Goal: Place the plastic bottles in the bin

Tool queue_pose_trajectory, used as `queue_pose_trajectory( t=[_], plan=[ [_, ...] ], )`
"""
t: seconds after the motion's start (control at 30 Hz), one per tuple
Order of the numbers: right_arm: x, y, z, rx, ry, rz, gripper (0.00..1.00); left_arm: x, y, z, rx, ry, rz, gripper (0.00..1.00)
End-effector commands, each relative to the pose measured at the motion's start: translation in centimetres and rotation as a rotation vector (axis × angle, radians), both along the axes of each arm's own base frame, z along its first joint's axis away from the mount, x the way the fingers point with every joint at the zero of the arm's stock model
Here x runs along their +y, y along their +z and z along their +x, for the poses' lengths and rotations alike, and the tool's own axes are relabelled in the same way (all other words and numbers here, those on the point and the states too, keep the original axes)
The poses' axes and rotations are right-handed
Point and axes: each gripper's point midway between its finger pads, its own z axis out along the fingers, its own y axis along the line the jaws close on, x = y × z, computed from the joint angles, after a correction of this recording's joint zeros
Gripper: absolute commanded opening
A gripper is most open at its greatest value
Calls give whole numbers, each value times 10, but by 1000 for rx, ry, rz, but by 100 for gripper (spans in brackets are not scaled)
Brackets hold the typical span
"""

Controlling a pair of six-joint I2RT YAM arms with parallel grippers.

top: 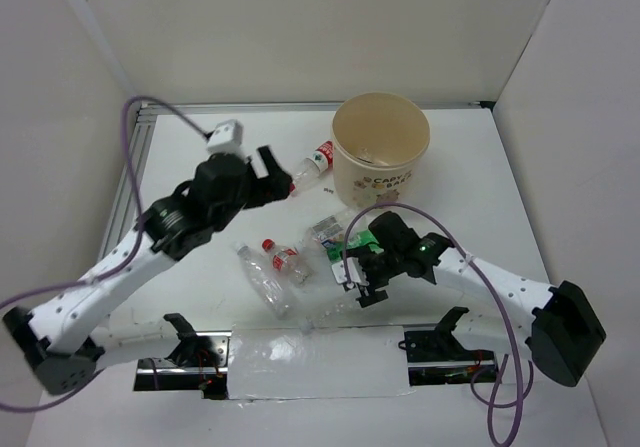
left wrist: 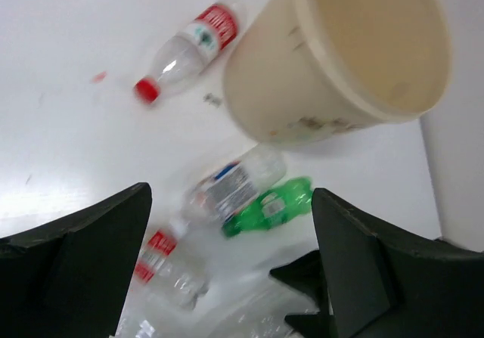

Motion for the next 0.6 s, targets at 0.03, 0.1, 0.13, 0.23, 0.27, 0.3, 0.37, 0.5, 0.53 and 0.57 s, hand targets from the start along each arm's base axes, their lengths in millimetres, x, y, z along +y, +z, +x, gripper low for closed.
queue_pose_trajectory(
  t=[0.03, 0.1, 0.13, 0.23, 0.27, 0.3, 0.37, 0.5, 0.53, 0.57],
  plan=[
    [-23, -36, -36, 76, 142, -176, 84, 50, -89, -52, 252, 171, -12, 99],
    [-22, -34, -44, 102, 181, -192, 84, 59, -111, -73, 300, 182, -48, 99],
    [-19, -27, -47, 117, 196, -192, 84, 59, -119, -80, 335, 193, -82, 99],
    [-5, 0, -36, 87, 181, -141, 84, 59, -141, -97, 397, 199, -107, 99],
    [-1, 9, -34, 76, 170, -125, 84, 62, -152, -100, 420, 211, -90, 99],
    [2, 19, -27, 52, 159, -102, 84, 60, -155, -104, 430, 206, -91, 99],
    [2, 38, -27, 39, 158, -91, 84, 61, -160, -109, 449, 212, -92, 99],
    [-5, 36, -58, 110, 204, -152, 84, 63, -171, -111, 467, 228, -89, 99],
    [-2, 34, -60, 120, 179, -139, 84, 62, -173, -111, 474, 235, -89, 99],
    [-8, 22, -62, 132, 157, -161, 84, 64, -177, -112, 481, 237, -80, 99]
  ],
)
